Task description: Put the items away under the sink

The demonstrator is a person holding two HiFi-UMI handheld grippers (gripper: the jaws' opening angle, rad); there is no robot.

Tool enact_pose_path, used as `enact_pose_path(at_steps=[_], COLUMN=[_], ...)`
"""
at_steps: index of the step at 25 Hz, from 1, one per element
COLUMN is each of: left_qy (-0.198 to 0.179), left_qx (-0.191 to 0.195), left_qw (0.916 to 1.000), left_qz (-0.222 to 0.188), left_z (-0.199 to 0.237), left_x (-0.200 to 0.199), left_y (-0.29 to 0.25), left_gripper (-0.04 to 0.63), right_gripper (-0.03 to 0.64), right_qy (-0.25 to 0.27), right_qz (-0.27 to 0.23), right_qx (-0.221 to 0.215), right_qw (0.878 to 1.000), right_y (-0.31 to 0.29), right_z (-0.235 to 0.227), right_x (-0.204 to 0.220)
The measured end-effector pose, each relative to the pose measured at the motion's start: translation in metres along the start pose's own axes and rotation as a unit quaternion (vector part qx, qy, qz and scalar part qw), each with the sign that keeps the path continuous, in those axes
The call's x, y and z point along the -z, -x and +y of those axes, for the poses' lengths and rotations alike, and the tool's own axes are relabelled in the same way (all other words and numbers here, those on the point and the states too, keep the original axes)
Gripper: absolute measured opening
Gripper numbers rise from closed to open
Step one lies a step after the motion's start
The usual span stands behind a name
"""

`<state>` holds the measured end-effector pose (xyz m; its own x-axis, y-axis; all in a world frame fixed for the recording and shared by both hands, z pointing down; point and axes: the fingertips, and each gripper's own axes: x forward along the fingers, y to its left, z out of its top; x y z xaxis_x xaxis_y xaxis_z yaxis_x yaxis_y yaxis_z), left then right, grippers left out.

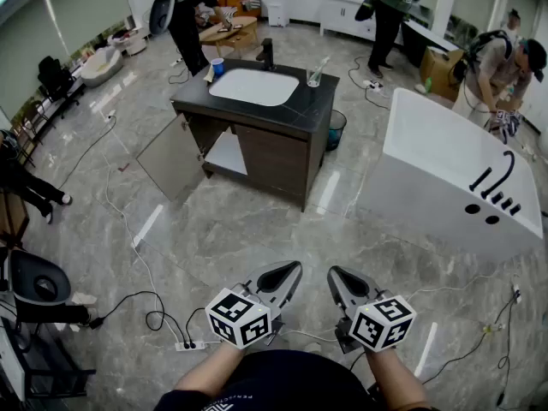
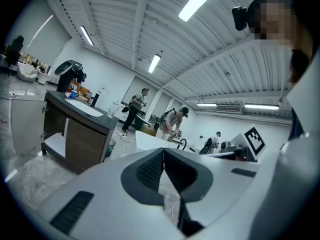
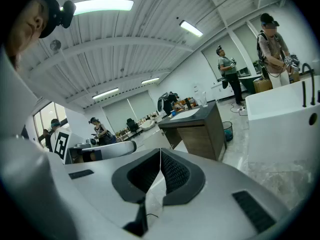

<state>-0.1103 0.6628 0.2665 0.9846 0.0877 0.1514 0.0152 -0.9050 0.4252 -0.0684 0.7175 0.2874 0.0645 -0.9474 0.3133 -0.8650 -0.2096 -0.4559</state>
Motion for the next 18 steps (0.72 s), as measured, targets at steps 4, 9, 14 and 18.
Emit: enact_pose_path(at_steps=[4,9,14,18], left_qy=[0.004,0.005,0.009,0.007], left_qx=[-0.004,0.006,0.008,0.011], left_qw=[1.0000,0.9999,0.9998,0.9996], left_qz=[0.004,0.013,0.016,0.026], left_z=[0.016,0.032,0.051,0.067], left_x=[-0.002,-0.006,-0.012,-0.014], left_y=[-0.001,-0.005,-0.007,-0.007], left_gripper=[0.009,0.009,0.009,0.009], right_gripper=[0.036,0.036,0.037,0.037], right_qy=[-0.007,-0.006,-0.012,-0.028], right_qz=[-0.002,0.000,-0.002,-0.007], right_qx=[-0.003,0.003,0.004,0.005], right_qw=[1.000,1.000,1.000,1.000], right_y=[-0.015,-0.036,-0.055,-0.072], right_z=[0.001,0.000,0.004,0.007], right_x=[-0.004,-0.009,-0.012,-0.015])
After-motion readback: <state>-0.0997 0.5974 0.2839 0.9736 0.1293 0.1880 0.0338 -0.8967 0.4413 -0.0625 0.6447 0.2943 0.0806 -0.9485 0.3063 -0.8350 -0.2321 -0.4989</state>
